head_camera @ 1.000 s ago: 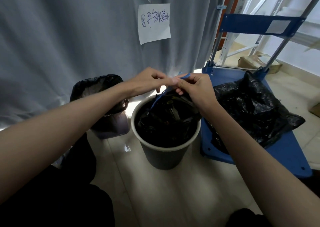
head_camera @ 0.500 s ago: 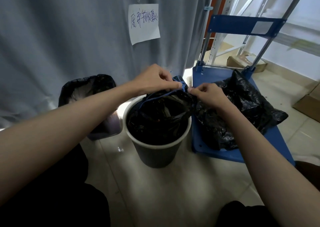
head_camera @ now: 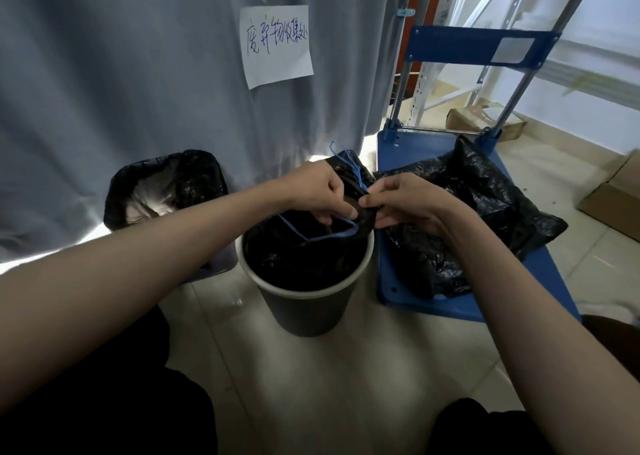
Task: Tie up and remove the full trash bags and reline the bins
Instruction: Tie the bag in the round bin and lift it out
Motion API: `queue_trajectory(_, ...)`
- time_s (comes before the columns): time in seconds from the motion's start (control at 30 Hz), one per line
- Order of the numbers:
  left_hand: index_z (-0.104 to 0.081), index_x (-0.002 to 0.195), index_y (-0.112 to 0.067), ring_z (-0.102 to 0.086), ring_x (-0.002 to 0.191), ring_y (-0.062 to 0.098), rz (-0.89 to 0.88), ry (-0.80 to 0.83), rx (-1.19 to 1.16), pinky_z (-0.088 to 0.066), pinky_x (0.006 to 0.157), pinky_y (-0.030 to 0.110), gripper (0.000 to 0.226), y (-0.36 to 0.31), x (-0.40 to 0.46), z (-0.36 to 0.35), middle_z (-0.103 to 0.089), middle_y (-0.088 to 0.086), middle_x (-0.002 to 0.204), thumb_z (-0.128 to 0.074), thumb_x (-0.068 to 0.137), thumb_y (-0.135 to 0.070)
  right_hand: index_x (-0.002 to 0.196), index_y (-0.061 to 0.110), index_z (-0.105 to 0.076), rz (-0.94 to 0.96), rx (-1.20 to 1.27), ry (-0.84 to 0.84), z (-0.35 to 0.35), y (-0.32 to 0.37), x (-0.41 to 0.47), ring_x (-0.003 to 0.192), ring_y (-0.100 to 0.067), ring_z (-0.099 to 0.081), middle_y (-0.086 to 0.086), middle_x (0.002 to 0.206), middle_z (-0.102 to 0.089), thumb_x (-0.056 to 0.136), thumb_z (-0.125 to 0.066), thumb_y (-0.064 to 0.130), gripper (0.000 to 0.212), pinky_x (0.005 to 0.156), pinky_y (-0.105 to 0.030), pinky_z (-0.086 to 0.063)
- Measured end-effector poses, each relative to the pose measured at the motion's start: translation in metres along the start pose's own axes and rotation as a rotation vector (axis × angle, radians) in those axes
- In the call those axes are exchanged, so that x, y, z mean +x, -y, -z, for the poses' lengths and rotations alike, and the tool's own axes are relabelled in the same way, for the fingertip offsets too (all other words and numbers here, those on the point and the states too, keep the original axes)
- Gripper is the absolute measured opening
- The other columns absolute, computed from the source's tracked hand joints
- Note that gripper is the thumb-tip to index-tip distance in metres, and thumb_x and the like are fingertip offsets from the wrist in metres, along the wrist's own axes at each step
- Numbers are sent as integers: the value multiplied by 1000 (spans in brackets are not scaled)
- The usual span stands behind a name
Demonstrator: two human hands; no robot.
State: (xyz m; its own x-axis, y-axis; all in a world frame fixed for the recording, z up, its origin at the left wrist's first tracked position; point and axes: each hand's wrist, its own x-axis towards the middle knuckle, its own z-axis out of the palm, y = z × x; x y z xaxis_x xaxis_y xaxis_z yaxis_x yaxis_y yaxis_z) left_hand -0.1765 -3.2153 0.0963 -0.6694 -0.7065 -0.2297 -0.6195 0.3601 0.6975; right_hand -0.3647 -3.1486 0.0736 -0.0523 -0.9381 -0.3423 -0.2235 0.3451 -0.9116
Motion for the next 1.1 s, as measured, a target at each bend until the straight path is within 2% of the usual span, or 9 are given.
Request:
queue_trajectory(0.13, -72, 70, -13, -59, 57, 8, -55, -106, -84, -49, 62, 21, 14, -3, -1, 4, -66, -4, 58, -85, 72, -19, 98, 6, -68, 64, 164, -19, -8, 5, 3, 65, -18, -66, -16, 82, -65, 81, -76, 8, 19, 61, -26, -59)
queue_trajectory(0.23, -77, 77, -14, -60, 65, 8, -57, -155, -142, -49, 71, 25, 10, -2, -6, 9, -70, 0, 66, -84, 71, -19, 104, 5, -69, 88, 260, 12, -10, 9, 3, 67, -16, -70, -13, 79, -69, 84, -72, 4, 21, 62, -24, -58)
queue_trajectory(0.37, -78, 79, -14, -63, 68, 10, -45, -184, -204, -54, 80, 29, 11, 1, -12, 12, -74, 8, 75, -85, 70, -15, 112, 4, -66, 87, 320, 74, -13, 10, 4, 80, -19, -73, -13, 88, -72, 85, -68, -1, 27, 68, -24, -58)
queue_trajectory(0.53, -77, 79, -12, -66, 75, 16, -4, -190, -227, -55, 89, 38, 16, 5, -17, 14, -74, 14, 81, -87, 67, -14, 113, 4, -64, 102, 353, 84, -16, 10, 5, 80, -17, -71, -8, 84, -68, 87, -63, -7, 28, 74, -26, -59)
queue_trajectory(0.67, -73, 77, -10, -62, 69, 15, 25, -185, -235, -55, 85, 36, 19, 7, -18, 10, -70, 9, 74, -87, 66, -10, 106, 6, -63, 124, 370, 88, -20, 11, 4, 73, -13, -69, -3, 71, -66, 89, -58, -10, 25, 70, -25, -58)
queue_trajectory(0.87, -70, 80, -9, -58, 62, 10, 10, -238, -253, -49, 68, 23, 21, 8, -18, 4, -66, 4, 70, -86, 68, -13, 98, 8, -58, 132, 409, 50, -26, 11, 2, 71, -15, -65, -7, 76, -58, 91, -49, -14, 25, 69, -28, -59)
queue_trajectory(0.97, -74, 82, -7, -59, 61, 7, 11, -235, -306, -50, 60, 17, 25, 8, -18, 5, -66, 0, 64, -86, 70, -26, 98, 9, -59, 135, 401, 37, -26, 11, 1, 69, -15, -68, -8, 76, -63, 91, -53, -11, 22, 66, -26, -58)
queue_trajectory(1.03, -76, 80, -10, -61, 62, 6, 29, -243, -320, -51, 61, 18, 30, 7, -17, 6, -66, -3, 63, -86, 69, -36, 99, 8, -58, 145, 400, 30, -27, 11, 1, 67, -14, -68, -3, 68, -66, 90, -56, -9, 20, 65, -25, -58)
queue_trajectory(1.1, -76, 78, -11, -61, 64, 8, 57, -243, -331, -52, 63, 20, 26, 7, -16, 6, -67, -1, 67, -85, 71, -34, 101, 7, -57, 155, 411, 30, -29, 12, 2, 66, -14, -68, -3, 67, -66, 89, -60, -8, 20, 66, -26, -58)
